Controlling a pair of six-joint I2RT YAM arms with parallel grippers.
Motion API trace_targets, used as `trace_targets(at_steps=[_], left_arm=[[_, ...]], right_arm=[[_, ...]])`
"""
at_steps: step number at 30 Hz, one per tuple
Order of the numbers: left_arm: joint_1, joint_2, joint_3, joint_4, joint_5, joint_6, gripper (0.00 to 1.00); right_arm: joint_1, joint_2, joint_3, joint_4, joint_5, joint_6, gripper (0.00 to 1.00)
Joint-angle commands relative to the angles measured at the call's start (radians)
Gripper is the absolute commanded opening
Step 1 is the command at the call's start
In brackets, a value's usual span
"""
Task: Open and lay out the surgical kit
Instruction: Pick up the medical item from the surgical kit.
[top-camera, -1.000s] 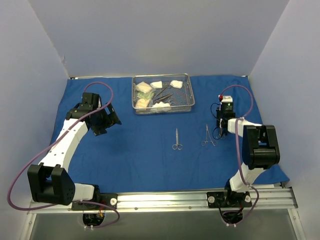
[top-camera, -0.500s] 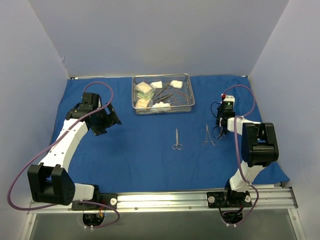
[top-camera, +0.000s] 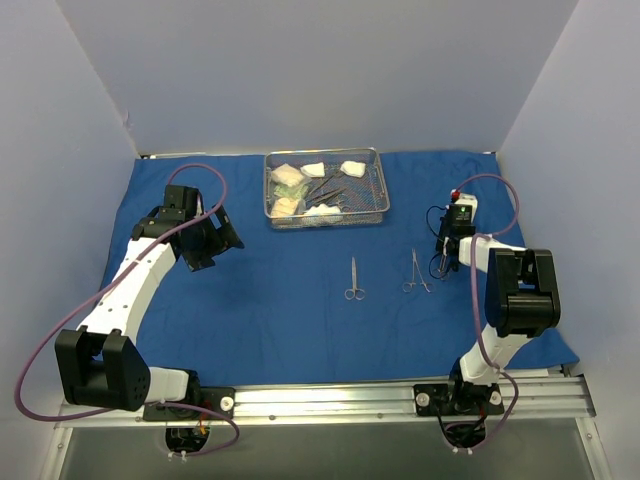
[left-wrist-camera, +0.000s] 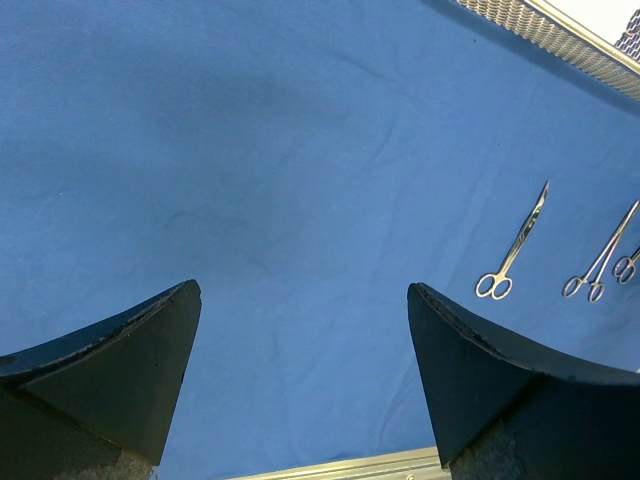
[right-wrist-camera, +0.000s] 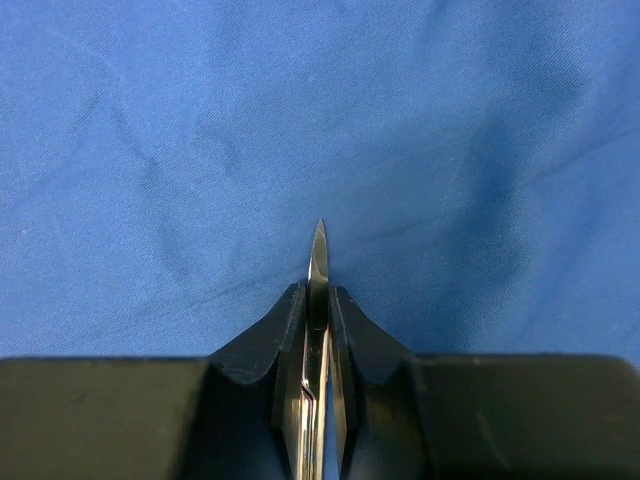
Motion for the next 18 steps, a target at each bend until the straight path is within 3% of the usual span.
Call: trace_targets(at_steps=[1, 8, 18], left_arm=[[0.006, -0.014, 0.001, 0.05, 0.015, 0.002, 0.94], [0.006, -0.031, -0.009, 0.057, 0.014, 0.002, 0.94], [0.006, -0.031, -0.013, 0.064, 0.017, 0.001, 0.94]], right_arm=[[-0.007, -0.016, -0.024, -0.1, -0.008, 0.004, 0.1], [0.013, -0.024, -0.016, -0.103, -0.035, -0.036, 0.0], [0.062, -0.065, -0.016, -0.125, -0.063, -0.1, 0.0]])
